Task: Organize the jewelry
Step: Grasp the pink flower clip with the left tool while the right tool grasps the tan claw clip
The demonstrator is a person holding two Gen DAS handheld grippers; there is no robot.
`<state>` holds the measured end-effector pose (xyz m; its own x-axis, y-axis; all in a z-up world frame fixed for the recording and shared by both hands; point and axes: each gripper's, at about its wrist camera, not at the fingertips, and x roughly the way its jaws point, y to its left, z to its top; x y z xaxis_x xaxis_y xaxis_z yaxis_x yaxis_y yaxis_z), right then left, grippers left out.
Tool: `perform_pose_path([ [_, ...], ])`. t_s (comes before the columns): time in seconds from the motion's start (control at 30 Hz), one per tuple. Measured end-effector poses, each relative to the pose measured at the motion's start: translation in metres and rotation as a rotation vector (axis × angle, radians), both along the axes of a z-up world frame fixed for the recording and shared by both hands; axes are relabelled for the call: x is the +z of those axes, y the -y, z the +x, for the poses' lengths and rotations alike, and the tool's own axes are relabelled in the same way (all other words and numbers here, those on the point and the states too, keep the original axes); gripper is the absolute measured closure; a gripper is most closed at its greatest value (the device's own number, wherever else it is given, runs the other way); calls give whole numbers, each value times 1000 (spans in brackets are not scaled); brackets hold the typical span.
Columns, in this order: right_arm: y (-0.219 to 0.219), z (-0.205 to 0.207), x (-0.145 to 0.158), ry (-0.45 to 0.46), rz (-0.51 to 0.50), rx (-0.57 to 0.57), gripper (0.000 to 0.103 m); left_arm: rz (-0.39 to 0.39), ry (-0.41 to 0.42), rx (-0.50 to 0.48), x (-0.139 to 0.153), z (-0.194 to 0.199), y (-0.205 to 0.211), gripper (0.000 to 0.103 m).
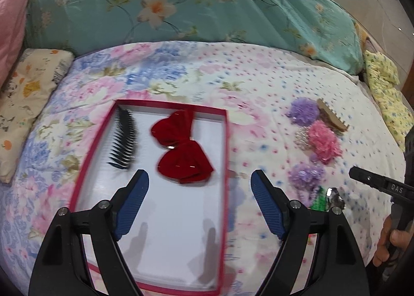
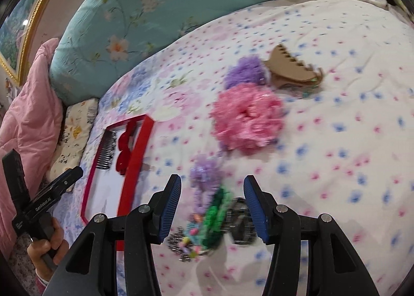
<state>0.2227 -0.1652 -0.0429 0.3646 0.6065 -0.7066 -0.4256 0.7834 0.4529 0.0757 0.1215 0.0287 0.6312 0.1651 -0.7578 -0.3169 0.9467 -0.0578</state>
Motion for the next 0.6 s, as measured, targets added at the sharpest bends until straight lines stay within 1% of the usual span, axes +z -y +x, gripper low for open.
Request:
perform_pose_path([
  [0.2,15,13,4,26,-42,-14,50,-30,-18,-55,-6,14,26,21],
  [0.33,22,29,8,43,-85,-21,50,-46,-42,-90,-12,30,46,21],
  [0.5,25,50,13,65,-131,-19,50,-108,-66,-141,-19,50,66,21],
  [0.6,24,65,16,76,-151,-9,50,-168,-73,-162,-23,64,76,21],
])
